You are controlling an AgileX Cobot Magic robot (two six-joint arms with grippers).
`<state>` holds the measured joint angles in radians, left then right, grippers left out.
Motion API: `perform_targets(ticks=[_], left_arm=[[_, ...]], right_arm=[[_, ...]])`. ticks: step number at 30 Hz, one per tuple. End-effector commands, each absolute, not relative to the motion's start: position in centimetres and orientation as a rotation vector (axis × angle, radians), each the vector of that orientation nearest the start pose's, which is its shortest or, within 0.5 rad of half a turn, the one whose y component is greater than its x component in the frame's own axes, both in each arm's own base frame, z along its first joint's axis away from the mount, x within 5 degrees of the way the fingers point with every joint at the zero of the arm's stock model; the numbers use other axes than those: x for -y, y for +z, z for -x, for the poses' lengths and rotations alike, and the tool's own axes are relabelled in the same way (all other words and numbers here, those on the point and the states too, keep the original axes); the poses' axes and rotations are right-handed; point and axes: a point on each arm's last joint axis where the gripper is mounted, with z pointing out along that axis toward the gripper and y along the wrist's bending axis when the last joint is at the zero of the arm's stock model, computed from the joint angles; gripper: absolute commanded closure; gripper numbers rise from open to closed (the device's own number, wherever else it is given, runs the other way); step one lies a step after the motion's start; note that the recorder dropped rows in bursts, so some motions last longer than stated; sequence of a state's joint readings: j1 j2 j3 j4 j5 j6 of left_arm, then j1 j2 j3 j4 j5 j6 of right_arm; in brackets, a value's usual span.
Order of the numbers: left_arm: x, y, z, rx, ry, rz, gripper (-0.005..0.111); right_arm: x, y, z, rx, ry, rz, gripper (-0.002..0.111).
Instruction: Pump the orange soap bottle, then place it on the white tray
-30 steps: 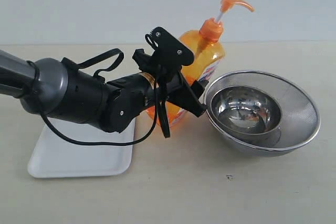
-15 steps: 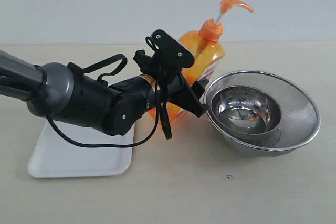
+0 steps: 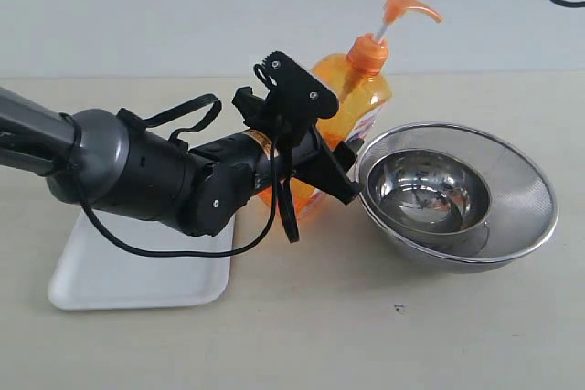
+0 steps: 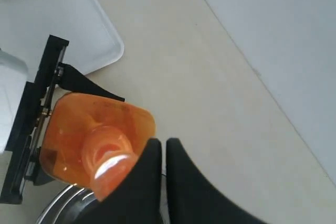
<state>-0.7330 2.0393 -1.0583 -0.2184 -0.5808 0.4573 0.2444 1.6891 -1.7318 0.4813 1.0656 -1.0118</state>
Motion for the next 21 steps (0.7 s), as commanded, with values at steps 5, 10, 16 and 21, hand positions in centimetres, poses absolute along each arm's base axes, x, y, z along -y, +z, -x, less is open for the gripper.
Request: perform_targets(ticks=[5, 10, 16, 21], left_arm=[[27.91, 15.85, -32.20, -1.614, -0.202, -0.819, 0.102], [27.91, 15.85, -32.20, -1.614, -0.202, -0.819, 0.102], [27.91, 15.85, -32.20, -1.614, -0.202, -0.819, 0.102], [27.91, 15.86, -32.20, -1.613, -0.202, -0.817, 0.102]], right_arm=[[-12.54, 39.10, -34.73, -1.986, 0.311, 1.307, 0.108], [-12.59, 39.04, -34.55, -1.993, 0.330, 1.321, 0.108], [-12.58, 38.90, -34.32, -2.010, 0.346, 1.341, 0.108], [-12.58, 38.84, -34.21, -2.018, 0.355, 1.350, 0.108]])
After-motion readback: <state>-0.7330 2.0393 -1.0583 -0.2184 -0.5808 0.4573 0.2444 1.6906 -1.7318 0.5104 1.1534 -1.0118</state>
